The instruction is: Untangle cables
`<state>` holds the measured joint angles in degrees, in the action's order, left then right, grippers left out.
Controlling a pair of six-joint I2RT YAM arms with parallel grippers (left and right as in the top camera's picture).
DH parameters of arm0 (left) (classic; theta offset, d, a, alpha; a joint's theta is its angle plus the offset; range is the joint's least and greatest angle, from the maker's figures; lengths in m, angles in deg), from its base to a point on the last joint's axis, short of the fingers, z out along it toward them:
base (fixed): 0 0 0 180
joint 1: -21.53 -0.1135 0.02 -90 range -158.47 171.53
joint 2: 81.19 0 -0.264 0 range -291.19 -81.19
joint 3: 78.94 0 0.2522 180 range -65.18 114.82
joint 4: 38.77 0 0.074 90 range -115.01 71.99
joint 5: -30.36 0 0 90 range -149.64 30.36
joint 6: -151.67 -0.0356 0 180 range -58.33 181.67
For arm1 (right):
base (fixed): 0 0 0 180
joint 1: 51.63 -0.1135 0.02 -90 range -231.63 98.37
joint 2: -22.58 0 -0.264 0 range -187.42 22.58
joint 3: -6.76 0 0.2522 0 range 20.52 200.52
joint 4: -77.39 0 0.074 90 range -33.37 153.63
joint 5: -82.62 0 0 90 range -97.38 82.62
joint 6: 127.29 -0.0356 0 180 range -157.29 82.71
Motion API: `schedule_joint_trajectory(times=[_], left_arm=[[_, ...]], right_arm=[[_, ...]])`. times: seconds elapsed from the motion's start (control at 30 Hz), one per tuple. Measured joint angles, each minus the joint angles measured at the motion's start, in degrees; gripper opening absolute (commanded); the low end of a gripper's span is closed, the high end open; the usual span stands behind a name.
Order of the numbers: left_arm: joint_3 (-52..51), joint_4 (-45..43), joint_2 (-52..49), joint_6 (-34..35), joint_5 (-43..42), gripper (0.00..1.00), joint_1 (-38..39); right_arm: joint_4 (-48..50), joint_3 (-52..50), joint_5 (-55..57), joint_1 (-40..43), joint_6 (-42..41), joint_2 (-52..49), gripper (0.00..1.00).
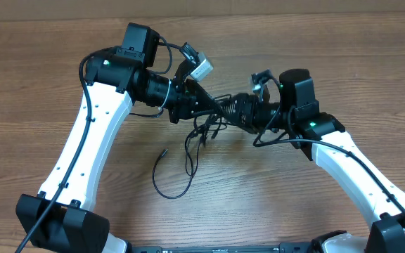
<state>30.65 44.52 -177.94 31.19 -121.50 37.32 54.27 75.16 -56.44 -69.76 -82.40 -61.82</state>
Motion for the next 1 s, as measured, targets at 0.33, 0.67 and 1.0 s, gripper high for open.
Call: schedule_joint_trajectory(times=[0.33,0.67,1.0], left_arm=[[-0.02,-1.25,0.0,-0.87,-11.56,0.04,0.66],[-0.02,-1.79,0.0,-1.4,-10.12,0.04,-1.11],[0.0,-1.84,1.38,-0.02,-12.83,0.04,-11.91]], right_arm=[[-1.7,0.0,2.14,-0.02,-9.11,0.0,0.6],[-20.5,0.74,12.68,-0.63,-9.55,0.96,0.49],[-37.75,0.55,35.43,-0.44,-7.58,0.46,0.47]])
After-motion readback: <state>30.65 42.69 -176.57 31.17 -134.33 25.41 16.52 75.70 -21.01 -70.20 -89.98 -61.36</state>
